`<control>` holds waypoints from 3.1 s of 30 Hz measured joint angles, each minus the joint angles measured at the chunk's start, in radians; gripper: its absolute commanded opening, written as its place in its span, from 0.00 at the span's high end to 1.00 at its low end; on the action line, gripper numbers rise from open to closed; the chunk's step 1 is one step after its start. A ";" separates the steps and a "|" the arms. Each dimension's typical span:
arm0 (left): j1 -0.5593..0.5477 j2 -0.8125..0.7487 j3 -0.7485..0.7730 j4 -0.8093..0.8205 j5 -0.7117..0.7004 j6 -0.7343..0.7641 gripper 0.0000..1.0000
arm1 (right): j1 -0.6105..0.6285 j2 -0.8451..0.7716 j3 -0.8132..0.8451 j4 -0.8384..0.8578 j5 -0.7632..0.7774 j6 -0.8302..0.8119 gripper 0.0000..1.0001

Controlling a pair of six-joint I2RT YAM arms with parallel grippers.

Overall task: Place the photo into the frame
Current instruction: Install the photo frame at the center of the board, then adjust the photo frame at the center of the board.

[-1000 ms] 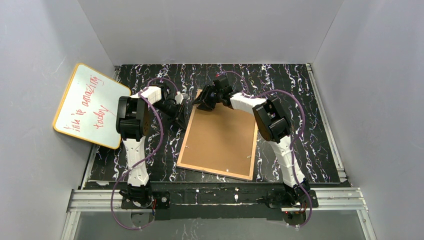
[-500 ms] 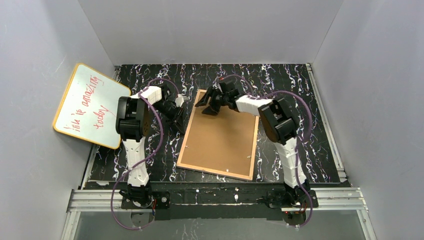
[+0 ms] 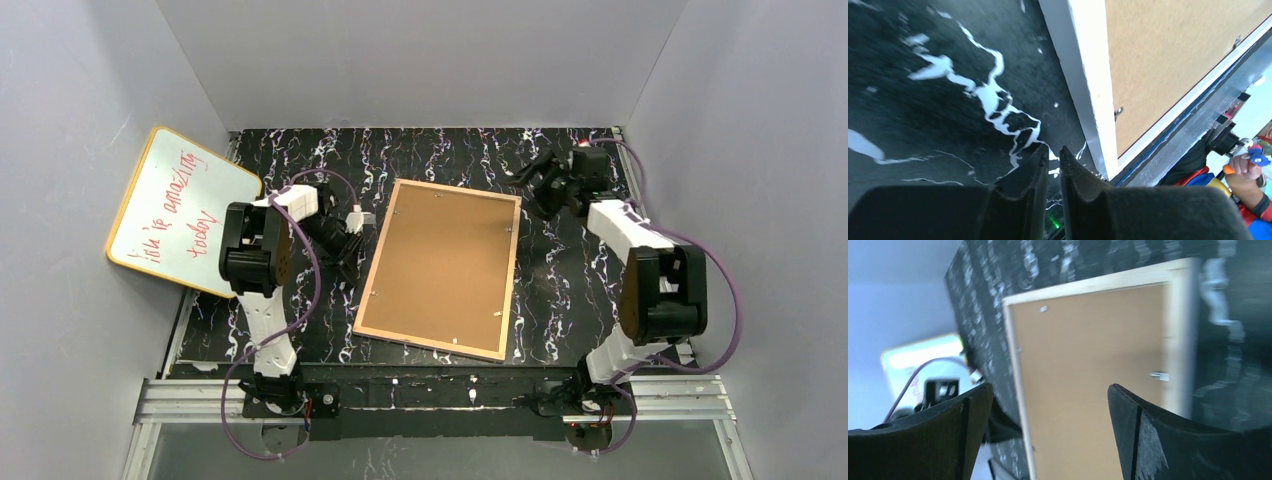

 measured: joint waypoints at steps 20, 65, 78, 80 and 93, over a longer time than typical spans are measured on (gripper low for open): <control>-0.205 -0.117 -0.179 -0.006 -0.067 0.083 0.86 | -0.018 0.256 0.039 -0.064 0.024 -0.041 0.11; 0.063 0.320 0.661 0.229 -0.244 -0.278 0.65 | -0.066 -0.449 -0.448 -0.412 0.115 -0.057 0.01; 0.061 0.142 0.344 0.284 -0.132 -0.160 0.68 | -0.069 -0.218 -0.418 -0.299 0.067 -0.066 0.01; 0.063 0.106 0.288 0.282 -0.131 -0.125 0.69 | -0.075 -0.160 -0.363 -0.299 0.069 -0.072 0.01; 0.021 -0.076 -0.035 0.042 -0.065 0.064 0.70 | -0.089 0.105 0.011 -0.331 0.186 -0.140 0.03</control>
